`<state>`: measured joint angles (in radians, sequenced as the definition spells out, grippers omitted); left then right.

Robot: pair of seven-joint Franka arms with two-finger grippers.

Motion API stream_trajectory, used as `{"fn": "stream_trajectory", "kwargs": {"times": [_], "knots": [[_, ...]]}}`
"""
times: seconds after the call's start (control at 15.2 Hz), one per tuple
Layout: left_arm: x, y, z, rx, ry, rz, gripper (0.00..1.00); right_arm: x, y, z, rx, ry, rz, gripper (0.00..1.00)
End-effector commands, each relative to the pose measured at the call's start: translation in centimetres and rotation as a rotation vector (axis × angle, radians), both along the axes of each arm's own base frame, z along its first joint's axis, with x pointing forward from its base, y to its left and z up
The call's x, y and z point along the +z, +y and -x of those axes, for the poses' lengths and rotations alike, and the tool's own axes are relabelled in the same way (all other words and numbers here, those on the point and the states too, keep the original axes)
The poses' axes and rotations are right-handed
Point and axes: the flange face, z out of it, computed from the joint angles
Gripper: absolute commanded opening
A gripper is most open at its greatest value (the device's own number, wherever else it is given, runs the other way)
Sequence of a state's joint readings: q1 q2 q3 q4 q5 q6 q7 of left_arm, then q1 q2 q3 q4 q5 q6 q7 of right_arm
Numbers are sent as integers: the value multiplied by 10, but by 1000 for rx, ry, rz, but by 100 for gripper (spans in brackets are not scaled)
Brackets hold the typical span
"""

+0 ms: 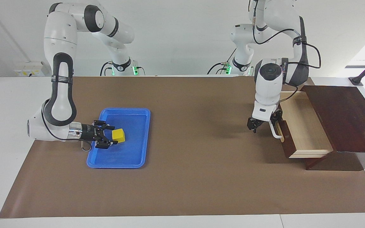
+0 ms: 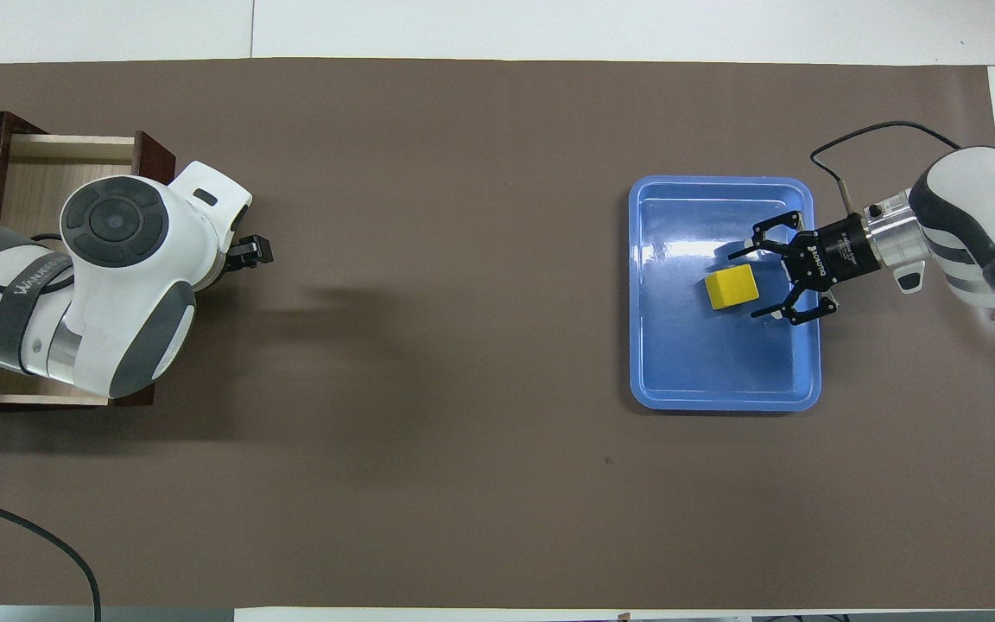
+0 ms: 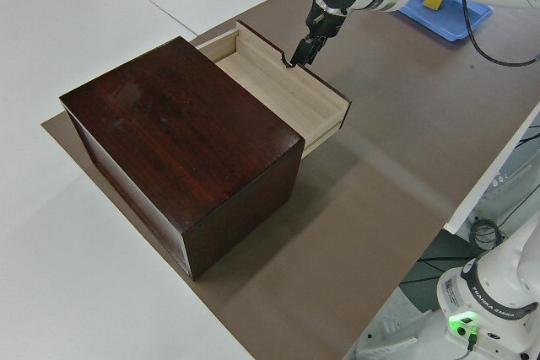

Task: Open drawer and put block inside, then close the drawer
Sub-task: 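Close the right gripper on the yellow block while the left gripper withdraws, then lift the yellow block with the right gripper toward the left gripper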

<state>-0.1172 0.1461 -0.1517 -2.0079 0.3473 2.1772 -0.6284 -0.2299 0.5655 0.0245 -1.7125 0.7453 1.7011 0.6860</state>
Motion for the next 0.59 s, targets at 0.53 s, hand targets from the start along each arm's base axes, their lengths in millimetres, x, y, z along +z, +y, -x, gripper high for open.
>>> {"fn": "stream_trajectory", "kwargs": {"times": [0.53], "knots": [[150, -38, -1, 538, 53, 248, 100, 69, 29, -32, -132, 25, 9, 0]]}}
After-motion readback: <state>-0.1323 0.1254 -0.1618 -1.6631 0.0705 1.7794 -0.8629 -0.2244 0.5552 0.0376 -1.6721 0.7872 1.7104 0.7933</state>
